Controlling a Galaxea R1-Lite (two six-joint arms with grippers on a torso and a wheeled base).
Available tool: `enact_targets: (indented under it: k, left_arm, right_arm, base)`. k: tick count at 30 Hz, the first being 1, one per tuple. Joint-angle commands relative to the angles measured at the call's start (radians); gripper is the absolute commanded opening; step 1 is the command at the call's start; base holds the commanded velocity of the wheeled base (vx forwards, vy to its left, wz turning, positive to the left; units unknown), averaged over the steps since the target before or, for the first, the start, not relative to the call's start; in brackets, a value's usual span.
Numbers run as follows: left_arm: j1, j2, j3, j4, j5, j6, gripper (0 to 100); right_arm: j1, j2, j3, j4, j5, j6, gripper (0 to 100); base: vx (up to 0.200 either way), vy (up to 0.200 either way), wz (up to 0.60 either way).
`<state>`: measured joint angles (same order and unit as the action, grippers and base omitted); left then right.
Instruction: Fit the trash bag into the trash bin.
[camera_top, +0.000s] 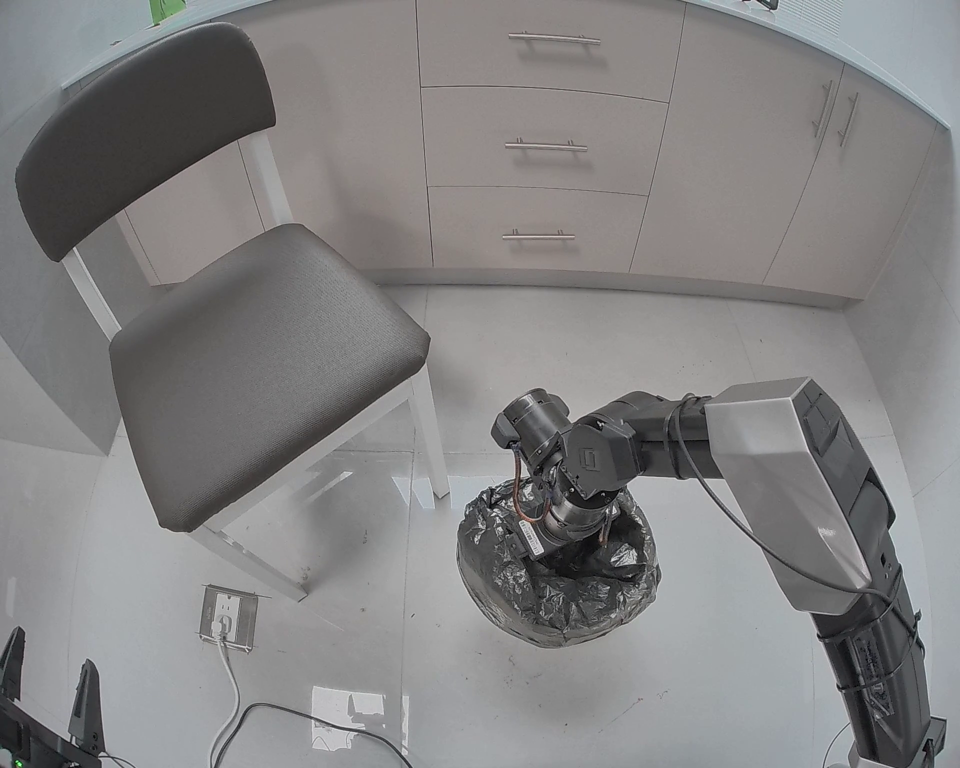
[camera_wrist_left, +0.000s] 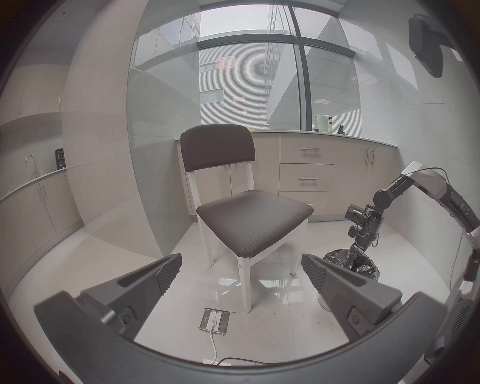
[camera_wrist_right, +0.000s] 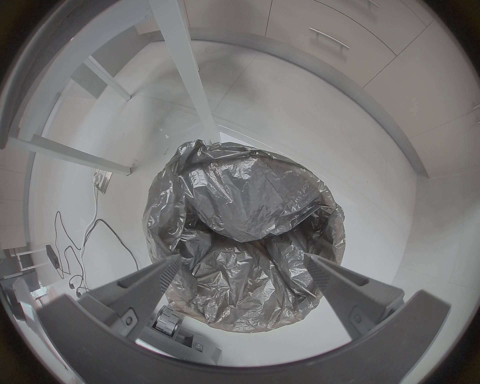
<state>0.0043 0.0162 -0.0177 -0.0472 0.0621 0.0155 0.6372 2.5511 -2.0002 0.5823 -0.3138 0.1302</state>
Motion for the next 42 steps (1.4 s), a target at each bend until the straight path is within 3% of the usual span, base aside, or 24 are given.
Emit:
enact_targets:
  k: [1, 21, 35, 36, 37, 38, 42]
  left_arm:
    - [0.002, -0.013, 0.012, 0.000, 0.001, 0.000, 100]
    - [0.000, -0.013, 0.012, 0.000, 0.004, 0.000, 100]
    - [0.002, -0.013, 0.013, -0.002, 0.005, 0.000, 100]
    - [0.000, -0.013, 0.013, -0.002, 0.005, -0.002, 100]
    - [0.000, -0.013, 0.013, -0.002, 0.005, -0.002, 100]
    - [0.000, -0.013, 0.013, -0.002, 0.002, -0.009, 100]
    - [0.000, -0.016, 0.015, -0.003, -0.001, -0.035, 100]
  right_arm:
    - [-0.001, -0.002, 0.000, 0.001, -0.004, 0.000, 100]
    - [-0.076, -0.215, 0.000, 0.083, -0.045, -0.024, 100]
    - [-0.113, -0.476, 0.000, 0.255, -0.134, -0.046, 100]
    - [-0.113, -0.571, 0.000, 0.349, -0.176, -0.081, 100]
    - [-0.113, -0.571, 0.000, 0.349, -0.176, -0.081, 100]
    - [-0.113, -0.654, 0.000, 0.422, -0.222, -0.101, 100]
    - [-0.110, -0.808, 0.000, 0.545, -0.297, -0.135, 100]
  base:
    - [0.000, 0.000, 0.00]
    - [0.000, 0.000, 0.00]
    - [0.000, 0.000, 0.00]
    - [0.000, 0.000, 0.00]
    - [0.000, 0.000, 0.00]
    - [0.000, 0.000, 0.00]
    - [0.000, 0.000, 0.00]
